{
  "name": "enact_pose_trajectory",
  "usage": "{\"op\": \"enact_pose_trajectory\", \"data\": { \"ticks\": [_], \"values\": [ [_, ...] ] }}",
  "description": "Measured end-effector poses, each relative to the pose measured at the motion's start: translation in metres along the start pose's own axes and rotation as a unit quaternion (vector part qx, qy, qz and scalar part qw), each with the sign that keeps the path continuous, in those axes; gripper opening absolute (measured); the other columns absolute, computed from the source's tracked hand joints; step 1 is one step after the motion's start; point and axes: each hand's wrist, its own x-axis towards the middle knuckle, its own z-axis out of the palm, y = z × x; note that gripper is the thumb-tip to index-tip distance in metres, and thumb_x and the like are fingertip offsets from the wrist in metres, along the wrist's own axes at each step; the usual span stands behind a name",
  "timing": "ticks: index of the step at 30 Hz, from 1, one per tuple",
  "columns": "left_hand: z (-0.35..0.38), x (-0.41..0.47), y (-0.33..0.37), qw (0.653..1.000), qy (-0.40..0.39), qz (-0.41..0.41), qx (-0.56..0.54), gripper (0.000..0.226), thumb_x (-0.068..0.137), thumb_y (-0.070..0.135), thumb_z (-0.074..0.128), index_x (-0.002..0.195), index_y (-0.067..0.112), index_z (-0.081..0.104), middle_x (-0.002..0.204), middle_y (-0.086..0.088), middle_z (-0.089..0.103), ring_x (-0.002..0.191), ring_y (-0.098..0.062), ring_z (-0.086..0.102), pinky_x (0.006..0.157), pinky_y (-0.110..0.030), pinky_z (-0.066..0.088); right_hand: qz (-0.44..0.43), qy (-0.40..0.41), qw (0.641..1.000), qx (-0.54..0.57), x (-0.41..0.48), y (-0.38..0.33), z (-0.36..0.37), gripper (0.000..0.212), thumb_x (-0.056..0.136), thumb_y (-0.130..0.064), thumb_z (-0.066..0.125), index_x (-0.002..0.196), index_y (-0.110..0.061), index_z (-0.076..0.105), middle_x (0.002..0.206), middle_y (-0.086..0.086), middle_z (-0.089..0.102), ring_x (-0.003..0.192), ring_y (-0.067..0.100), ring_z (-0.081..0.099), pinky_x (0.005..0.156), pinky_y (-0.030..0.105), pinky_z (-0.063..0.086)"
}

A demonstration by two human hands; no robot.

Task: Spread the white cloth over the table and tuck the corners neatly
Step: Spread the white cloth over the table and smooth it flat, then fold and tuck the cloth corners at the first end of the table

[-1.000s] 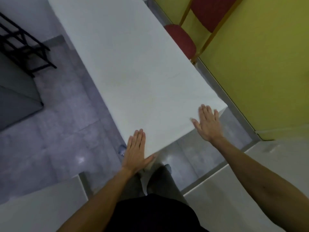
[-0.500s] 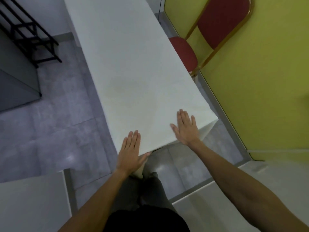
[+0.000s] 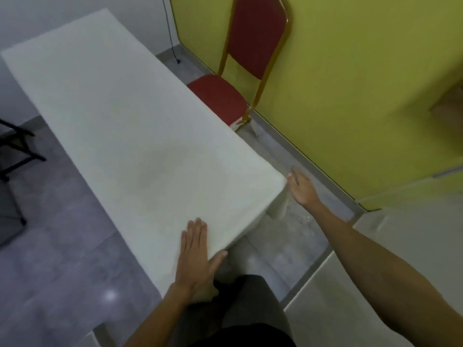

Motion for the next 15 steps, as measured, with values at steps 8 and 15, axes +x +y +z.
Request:
{"op": "enact_pose_trajectory", "data": {
  "ticks": [8, 15],
  "values": [
    [-0.014, 0.188, 0.135, 0.976, -0.067, 0.196, 0.061, 0.083, 0.093, 0.046, 0.056, 0.155, 0.011, 0.013, 0.163, -0.008, 0.012, 0.151, -0.026, 0.009, 0.124, -0.040, 0.009, -0.035, -0.040, 0.998, 0.018, 0.018, 0.039, 0.024, 0.067, 0.090, -0.010, 0.065, 0.151, -0.010, 0.037, 0.149, 0.014, 0.049, 0.136, 0.031, 0.047, 0.111, 0.035, 0.036],
    [0.030, 0.252, 0.178, 0.944, -0.044, 0.276, 0.176, 0.050, 0.093, 0.048, 0.054, 0.134, 0.019, 0.049, 0.144, -0.005, 0.049, 0.139, -0.031, 0.038, 0.121, -0.048, 0.017, -0.108, -0.002, 0.994, 0.011, 0.035, 0.059, 0.032, 0.029, 0.084, -0.004, 0.063, 0.112, -0.006, 0.067, 0.108, 0.017, 0.072, 0.098, 0.034, 0.067, 0.082, 0.033, 0.050]
  ]
}}
